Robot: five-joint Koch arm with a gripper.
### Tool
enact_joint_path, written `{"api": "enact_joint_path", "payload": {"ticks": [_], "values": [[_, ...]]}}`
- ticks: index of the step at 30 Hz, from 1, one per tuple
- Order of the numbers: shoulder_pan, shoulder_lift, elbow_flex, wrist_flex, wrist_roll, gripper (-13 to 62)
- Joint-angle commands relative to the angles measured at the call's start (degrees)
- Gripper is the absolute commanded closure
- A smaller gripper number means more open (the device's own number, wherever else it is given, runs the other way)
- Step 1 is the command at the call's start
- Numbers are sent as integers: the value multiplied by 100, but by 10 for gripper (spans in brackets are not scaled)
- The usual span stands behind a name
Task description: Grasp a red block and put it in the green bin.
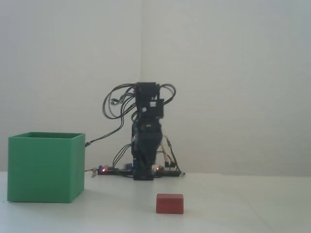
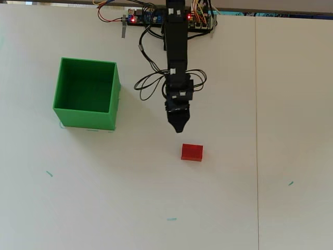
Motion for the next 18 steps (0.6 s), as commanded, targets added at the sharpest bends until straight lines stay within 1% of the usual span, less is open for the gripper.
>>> {"api": "enact_joint_path", "payload": {"ticks": [1,3,7,13,16,18], "values": [[246,0,-554,0,0,124],[396,-18,-615,0,88,123],[431,-26,-615,0,712,122],[-220,-9,-606,-9,747,123],[-325,-35,-633,-44,747,123],[-281,-334,-923,-193,747,123]]}}
